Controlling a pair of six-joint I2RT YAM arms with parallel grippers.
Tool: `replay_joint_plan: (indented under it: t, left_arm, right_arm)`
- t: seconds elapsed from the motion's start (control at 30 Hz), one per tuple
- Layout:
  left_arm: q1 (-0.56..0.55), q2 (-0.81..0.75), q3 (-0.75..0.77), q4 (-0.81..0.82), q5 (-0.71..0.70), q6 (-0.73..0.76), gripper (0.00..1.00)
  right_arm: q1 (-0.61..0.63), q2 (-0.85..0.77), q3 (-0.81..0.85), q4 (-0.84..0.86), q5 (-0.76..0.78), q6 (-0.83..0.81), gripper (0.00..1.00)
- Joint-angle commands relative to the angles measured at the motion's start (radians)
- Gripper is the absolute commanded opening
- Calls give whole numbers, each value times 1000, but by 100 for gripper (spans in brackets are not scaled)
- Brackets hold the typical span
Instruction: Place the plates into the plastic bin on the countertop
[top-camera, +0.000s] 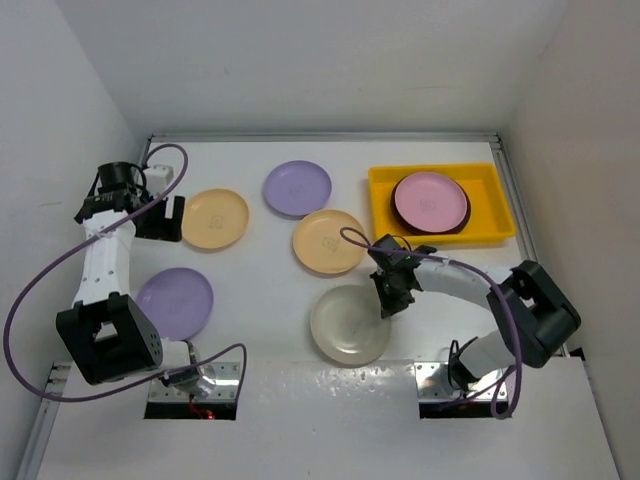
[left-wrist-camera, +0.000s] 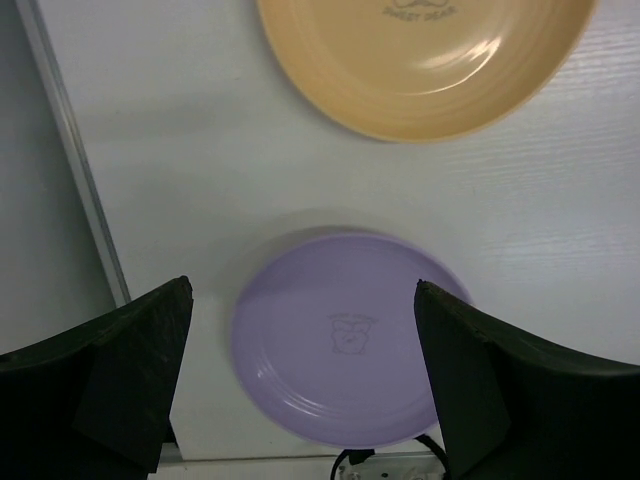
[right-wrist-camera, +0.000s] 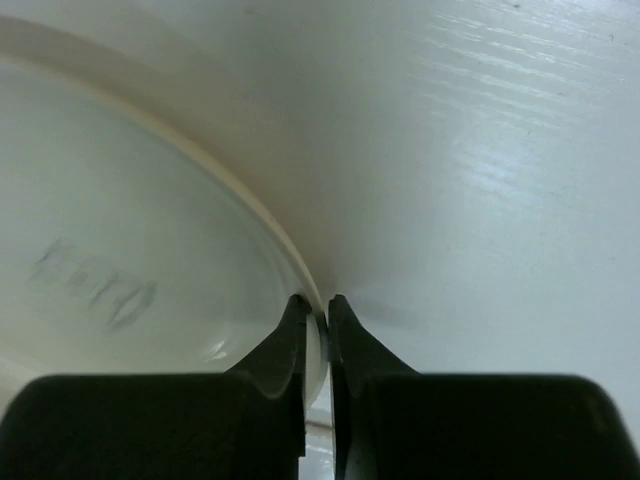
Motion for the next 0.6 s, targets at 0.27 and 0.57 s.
replay_joint_plan:
  t: [0.27,0.57]
  left_arm:
    - [92,59,23,24,-32,77,92]
    - [-3,402,294,83,107,-45,89]
  right_arm:
    - [-104,-403,177,-5,95,-113,0]
    - [-764,-1,589,51,-31,13,0]
